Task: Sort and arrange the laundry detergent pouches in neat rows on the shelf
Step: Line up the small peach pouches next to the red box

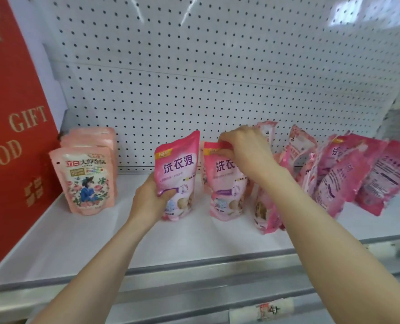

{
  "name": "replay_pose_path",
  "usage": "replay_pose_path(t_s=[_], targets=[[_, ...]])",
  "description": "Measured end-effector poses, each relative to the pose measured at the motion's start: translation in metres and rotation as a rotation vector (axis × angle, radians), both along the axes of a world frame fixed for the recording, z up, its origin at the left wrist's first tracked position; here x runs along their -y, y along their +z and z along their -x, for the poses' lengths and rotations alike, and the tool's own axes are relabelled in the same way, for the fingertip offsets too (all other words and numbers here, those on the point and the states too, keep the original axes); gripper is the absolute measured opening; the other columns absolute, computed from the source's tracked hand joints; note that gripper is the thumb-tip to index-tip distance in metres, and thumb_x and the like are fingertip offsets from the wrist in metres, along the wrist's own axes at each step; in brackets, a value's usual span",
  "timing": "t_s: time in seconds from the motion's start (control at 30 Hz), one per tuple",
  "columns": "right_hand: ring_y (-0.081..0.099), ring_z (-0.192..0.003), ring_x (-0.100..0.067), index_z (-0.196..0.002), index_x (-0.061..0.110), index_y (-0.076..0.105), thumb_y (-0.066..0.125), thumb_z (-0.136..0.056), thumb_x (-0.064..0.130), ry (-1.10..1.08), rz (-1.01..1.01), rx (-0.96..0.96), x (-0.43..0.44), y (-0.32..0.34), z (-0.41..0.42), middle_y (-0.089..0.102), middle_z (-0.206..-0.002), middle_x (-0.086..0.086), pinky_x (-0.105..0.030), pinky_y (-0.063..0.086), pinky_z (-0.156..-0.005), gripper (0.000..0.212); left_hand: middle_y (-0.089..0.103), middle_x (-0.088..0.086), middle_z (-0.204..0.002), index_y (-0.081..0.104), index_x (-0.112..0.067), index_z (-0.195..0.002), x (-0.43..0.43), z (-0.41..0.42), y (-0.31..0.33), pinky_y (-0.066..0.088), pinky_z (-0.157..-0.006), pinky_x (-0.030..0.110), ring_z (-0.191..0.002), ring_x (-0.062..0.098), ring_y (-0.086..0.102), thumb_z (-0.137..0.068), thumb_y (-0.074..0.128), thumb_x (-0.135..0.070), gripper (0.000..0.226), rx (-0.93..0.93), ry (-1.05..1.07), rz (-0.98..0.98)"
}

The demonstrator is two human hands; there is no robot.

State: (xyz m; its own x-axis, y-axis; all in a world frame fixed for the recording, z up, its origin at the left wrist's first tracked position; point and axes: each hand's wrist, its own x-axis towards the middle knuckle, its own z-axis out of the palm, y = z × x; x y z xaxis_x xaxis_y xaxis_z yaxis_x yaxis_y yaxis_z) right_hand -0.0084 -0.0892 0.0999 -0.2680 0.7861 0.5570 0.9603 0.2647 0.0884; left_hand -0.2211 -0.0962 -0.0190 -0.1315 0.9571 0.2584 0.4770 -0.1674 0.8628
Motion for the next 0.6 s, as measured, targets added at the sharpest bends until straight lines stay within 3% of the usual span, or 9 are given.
replay_pose_path(t_s=[0.1, 0.27, 0.37, 0.43, 0.53, 0.6], targets=[[0.06, -0.085, -0.027, -0.093, 0.017, 0.073, 0.066, -0.087, 0.045, 0.048, -0.042, -0.126, -0.004, -0.007, 0.021, 0.07, -0.08, -0.004, -0.034, 0.04, -0.079, 0.029, 0.066, 0.004, -0.118, 0.054, -0.017, -0.123, 0.011, 0.022, -0.001, 0.044, -0.083, 0.03, -0.107, 0.024, 0.061, -0.083, 0.071, -0.011, 0.044, 0.045, 0.003, -0.01], [0.067, -0.079, -0.02, -0.096, 0.025, 0.073, 0.066, -0.088, 0.048, 0.081, -0.044, -0.303, -0.015, -0.017, 0.042, 0.073, -0.081, 0.004, -0.036, 0.055, -0.07, 0.025, 0.066, 0.0, -0.118, 0.054, -0.014, -0.126, 0.026, 0.05, -0.001, 0.048, -0.088, 0.032, -0.107, 0.019, 0.061, -0.083, 0.071, -0.009, 0.047, 0.078, -0.013, -0.034], [0.064, -0.095, -0.021, -0.116, 0.025, 0.063, 0.065, -0.087, 0.051, 0.083, -0.198, -0.443, -0.008, -0.025, 0.033, 0.07, -0.102, 0.001, -0.039, 0.053, -0.08, 0.039, 0.064, -0.003, -0.113, 0.053, -0.015, -0.124, 0.033, 0.058, -0.002, 0.044, -0.086, 0.027, -0.104, 0.014, 0.057, -0.083, 0.07, -0.006, 0.045, 0.101, -0.005, -0.046], [0.058, -0.106, -0.021, -0.129, 0.026, 0.049, 0.067, -0.084, 0.054, 0.051, -0.269, -0.66, 0.007, -0.042, 0.021, 0.061, -0.116, 0.001, -0.041, 0.049, -0.089, 0.057, 0.063, -0.004, -0.111, 0.053, -0.015, -0.121, 0.034, 0.06, -0.004, 0.043, -0.085, 0.025, -0.103, 0.013, 0.057, -0.084, 0.07, -0.006, 0.042, 0.115, 0.01, -0.054], [0.065, -0.099, -0.015, -0.125, 0.025, 0.047, 0.08, -0.071, 0.054, 0.026, 0.066, -1.059, 0.028, -0.082, 0.018, 0.066, -0.112, 0.007, -0.044, 0.055, -0.088, 0.069, 0.062, -0.005, -0.112, 0.052, -0.015, -0.121, 0.035, 0.061, -0.006, 0.043, -0.083, 0.023, -0.102, 0.011, 0.057, -0.085, 0.069, -0.005, 0.041, 0.15, 0.008, -0.062], [0.069, -0.093, -0.011, -0.12, 0.022, 0.057, 0.086, -0.067, 0.042, 0.026, 0.292, -1.075, 0.031, -0.103, 0.023, 0.071, -0.107, 0.009, -0.041, 0.058, -0.086, 0.063, 0.063, -0.005, -0.116, 0.053, -0.015, -0.121, 0.033, 0.064, -0.009, 0.045, -0.086, 0.026, -0.104, 0.013, 0.058, -0.085, 0.069, -0.007, 0.041, 0.16, 0.002, -0.057]])
